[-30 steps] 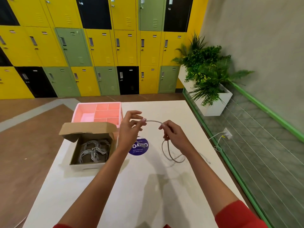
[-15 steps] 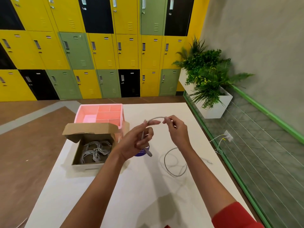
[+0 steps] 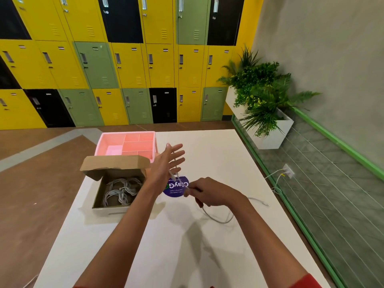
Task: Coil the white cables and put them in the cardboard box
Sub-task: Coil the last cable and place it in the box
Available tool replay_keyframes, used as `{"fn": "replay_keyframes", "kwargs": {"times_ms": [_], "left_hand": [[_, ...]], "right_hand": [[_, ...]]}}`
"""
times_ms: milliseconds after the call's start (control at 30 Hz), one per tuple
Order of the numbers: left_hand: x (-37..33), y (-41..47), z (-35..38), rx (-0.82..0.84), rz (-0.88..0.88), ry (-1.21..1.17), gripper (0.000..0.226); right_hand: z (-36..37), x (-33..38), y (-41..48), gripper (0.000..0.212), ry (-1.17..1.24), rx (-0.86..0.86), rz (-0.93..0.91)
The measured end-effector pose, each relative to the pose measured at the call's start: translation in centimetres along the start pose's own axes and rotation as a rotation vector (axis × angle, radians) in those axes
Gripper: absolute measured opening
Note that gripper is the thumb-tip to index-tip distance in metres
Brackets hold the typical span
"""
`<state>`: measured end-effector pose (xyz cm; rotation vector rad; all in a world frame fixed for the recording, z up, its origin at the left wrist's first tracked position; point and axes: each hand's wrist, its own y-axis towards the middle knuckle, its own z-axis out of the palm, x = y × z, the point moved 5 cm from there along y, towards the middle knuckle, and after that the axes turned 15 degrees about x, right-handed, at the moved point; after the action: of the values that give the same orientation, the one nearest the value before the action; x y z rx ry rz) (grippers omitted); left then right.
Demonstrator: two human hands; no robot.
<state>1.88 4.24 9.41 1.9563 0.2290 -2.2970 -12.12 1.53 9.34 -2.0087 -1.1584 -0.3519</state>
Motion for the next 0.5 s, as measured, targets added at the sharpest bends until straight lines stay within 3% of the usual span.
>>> {"fn": "replay_keyframes", "kwargs": {"times_ms": [233, 500], "left_hand": [[0.8, -0.7, 1.1, 0.151, -0.067, 0.212, 0.05], [0.2, -1.4, 4.7, 0.374, -0.136, 0.289, 0.041]], "right_hand": [[-3.5, 2.1, -2.3, 0.027, -0.084, -0.193, -0.097], [-7.6, 2.5, -3.7, 0.027, 0.032, -0.487, -0.191]]}}
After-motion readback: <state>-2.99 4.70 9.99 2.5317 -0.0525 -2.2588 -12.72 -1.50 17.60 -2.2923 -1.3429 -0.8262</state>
